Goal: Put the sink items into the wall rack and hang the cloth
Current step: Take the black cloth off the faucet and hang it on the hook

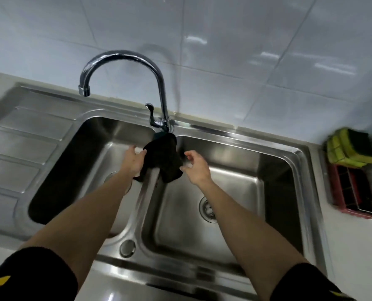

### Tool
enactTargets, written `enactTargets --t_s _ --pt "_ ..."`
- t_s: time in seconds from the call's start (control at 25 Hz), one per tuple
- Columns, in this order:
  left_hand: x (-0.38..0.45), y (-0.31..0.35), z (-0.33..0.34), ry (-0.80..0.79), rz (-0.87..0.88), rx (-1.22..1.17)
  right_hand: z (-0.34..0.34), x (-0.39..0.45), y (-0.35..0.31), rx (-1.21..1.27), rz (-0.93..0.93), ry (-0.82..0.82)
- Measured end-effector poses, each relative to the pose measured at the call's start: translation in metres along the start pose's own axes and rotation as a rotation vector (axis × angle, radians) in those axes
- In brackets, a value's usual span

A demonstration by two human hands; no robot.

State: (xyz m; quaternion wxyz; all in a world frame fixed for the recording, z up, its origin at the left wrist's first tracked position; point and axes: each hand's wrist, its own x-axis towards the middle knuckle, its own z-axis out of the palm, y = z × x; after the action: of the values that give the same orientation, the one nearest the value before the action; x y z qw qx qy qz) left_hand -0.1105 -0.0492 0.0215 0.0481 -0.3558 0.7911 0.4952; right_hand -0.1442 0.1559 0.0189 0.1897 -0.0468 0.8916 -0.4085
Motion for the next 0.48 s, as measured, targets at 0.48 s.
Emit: enactTargets --t_s 0.48 --pt "0.025 -0.009 0.012 -0.186 -0.206 -0.503 0.059 0.043 -0.011 0.093 0.188 -0.054"
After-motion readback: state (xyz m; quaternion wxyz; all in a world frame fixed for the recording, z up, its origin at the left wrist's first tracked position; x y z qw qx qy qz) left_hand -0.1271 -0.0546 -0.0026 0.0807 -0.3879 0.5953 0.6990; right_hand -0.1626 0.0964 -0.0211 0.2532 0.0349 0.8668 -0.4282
